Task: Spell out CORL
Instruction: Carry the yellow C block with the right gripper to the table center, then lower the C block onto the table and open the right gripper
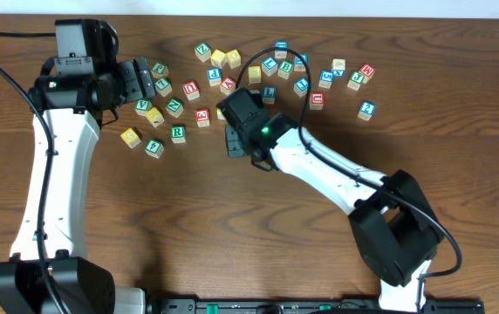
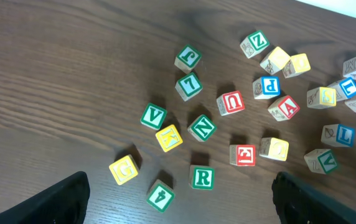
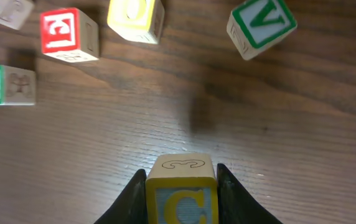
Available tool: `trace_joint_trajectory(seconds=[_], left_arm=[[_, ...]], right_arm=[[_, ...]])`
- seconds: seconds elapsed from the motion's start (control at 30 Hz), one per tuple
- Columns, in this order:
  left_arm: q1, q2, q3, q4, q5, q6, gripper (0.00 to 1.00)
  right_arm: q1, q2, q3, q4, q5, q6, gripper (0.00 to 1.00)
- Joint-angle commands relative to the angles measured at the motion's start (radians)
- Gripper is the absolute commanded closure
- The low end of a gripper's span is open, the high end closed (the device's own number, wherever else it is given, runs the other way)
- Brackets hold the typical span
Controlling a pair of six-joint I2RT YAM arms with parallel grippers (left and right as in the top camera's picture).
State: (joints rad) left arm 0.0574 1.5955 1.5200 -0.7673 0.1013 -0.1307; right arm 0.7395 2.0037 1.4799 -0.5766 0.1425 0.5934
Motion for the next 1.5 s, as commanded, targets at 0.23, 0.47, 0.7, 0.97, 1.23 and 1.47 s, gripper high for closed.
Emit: trace_joint_trajectory(seconds=[0.23, 0.47, 0.7, 0.97, 1.23, 1.47], left_arm=[[0.000, 0.002, 0.023, -0.013, -0.009, -0.002, 0.08], [0.000, 0.002, 0.023, -0.013, -0.009, -0.002, 0.08], [0.000, 0.002, 0.023, -0.013, -0.009, -0.002, 0.08], [0.000, 0.002, 0.023, -0.013, -0.009, -0.002, 0.07], [0.000, 0.002, 0.023, -0.013, -0.009, -0.002, 0.08], [0.000, 0.002, 0.023, -0.013, -0.009, -0.002, 0.08]], right_arm=[[0.008, 0.071, -0.007, 0.003, 0.096, 0.127, 0.77], [0.007, 0.113, -0.007, 0.014, 0.095, 0.155, 0.76], [0.007, 0.119, -0.007, 0.015, 0.094, 0.155, 0.68], [0.008, 0.119, -0.006, 0.014, 0.090, 0.155, 0.49], [-0.015, 0.099, 0.143, -0.077, 0.091, 0.021, 0.43], [-0.047, 0.087, 0.349, -0.180, 0.045, -0.125, 0.40]])
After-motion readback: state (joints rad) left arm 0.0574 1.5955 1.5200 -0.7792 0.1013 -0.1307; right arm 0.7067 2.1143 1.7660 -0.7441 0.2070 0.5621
